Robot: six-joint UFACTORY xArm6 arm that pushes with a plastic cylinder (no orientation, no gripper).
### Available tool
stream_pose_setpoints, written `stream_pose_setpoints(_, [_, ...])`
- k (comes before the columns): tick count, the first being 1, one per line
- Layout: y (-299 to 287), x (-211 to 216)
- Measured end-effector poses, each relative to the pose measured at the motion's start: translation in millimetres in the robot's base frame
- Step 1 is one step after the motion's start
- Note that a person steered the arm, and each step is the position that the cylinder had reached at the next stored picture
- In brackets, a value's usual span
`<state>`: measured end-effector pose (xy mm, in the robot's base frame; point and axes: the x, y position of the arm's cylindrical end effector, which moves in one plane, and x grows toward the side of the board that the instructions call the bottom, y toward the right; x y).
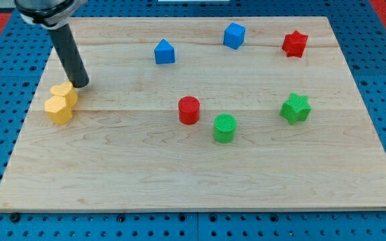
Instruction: Place the red circle close to green star
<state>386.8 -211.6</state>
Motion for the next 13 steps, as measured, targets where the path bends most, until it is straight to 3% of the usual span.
stream_pose_setpoints(2, [1.2, 1.2])
stream_pose_setpoints(4, [72.8, 1.2])
stream_pose_setpoints(7, [109.7, 79.7])
stream_pose_setpoints(10, [305.3, 56.0])
stream_pose_setpoints(12, [314.2, 62.4])
stream_pose_setpoints(13, [331.2, 43.5])
